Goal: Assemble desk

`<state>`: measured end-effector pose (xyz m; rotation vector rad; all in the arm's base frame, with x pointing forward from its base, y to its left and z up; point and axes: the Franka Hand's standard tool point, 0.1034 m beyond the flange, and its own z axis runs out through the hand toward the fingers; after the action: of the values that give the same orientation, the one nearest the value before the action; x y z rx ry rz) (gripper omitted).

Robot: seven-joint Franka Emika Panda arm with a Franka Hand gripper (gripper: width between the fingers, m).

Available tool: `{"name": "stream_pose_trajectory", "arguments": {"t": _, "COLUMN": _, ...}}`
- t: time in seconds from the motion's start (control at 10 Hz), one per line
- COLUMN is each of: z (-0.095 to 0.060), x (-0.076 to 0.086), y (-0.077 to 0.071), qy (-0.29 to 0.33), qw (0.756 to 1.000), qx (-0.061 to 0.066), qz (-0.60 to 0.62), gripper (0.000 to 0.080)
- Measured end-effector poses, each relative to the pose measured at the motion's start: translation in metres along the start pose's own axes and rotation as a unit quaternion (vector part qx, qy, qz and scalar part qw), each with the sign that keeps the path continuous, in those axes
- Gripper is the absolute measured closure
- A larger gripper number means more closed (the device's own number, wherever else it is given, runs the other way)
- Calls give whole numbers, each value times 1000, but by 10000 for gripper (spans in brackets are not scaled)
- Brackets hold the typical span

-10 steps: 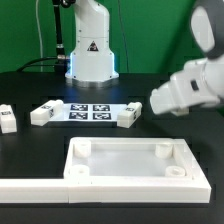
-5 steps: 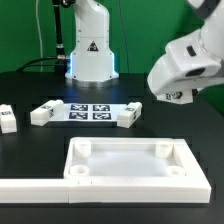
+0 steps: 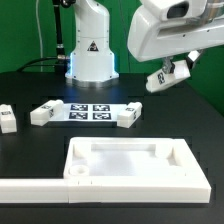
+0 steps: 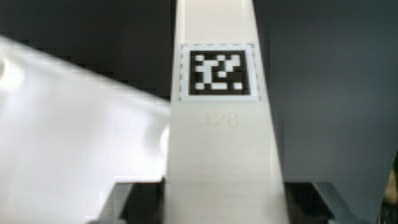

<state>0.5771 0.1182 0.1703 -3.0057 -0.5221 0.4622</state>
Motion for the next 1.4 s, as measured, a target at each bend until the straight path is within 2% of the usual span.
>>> {"name": "stream_pose_trajectory", "arguments": {"t": 0.1, "z": 2, "x": -2, "y": 0, "qy": 21, "qw": 1000, "qx": -4, "qz": 0, "gripper": 509}}
{"name": "stream_pose_trajectory", "arguments": {"t": 0.3, "z": -2, "x": 9, "y": 6, "qy": 101, "qw": 995, "qx": -18, "qz": 3, "gripper": 509}}
{"name": "stream_pose_trajectory", "arguments": {"t": 0.4, "z": -8, "x": 19, "y": 10, "qy": 119, "qw": 993, "qx": -18, "qz": -2, "gripper": 509}}
{"name": "stream_pose_trajectory", "arguments": {"t": 0.5, "z": -32, "x": 34, "y": 24, "qy": 153, "qw": 988, "qx": -13, "qz": -12, "gripper": 509}}
{"name": "stream_pose_trajectory", "arguments": {"t": 0.6, "z": -56, "x": 47, "y": 41, "qy": 197, "qw": 980, "qx": -17, "qz": -18, "gripper": 509}}
{"name": "stream_pose_trajectory", "arguments": {"t": 0.7, "z": -70, "x": 52, "y": 52, "qy": 217, "qw": 976, "qx": -22, "qz": -14, "gripper": 509}}
{"name": "stream_pose_trajectory", "arguments": {"t": 0.8, "z": -85, "x": 60, "y": 58, "qy": 258, "qw": 965, "qx": -34, "qz": -12, "gripper": 509}}
{"name": "stream_pose_trajectory", "arguments": {"t": 1.0, "z": -83, "x": 62, "y": 65, "qy": 331, "qw": 942, "qx": -55, "qz": -10, "gripper": 509}}
{"name": "stream_pose_trajectory", "arguments": {"t": 1.2, "z": -82, "x": 65, "y": 73, "qy": 378, "qw": 923, "qx": -73, "qz": -12, "gripper": 509}}
{"name": "stream_pose_trajectory", "arguments": {"t": 1.3, "z": -77, "x": 71, "y": 84, "qy": 402, "qw": 912, "qx": -84, "qz": -18, "gripper": 509}}
{"name": "stream_pose_trajectory", "arguments": {"t": 1.4, "z": -69, "x": 77, "y": 90, "qy": 392, "qw": 917, "qx": -78, "qz": -15, "gripper": 509}}
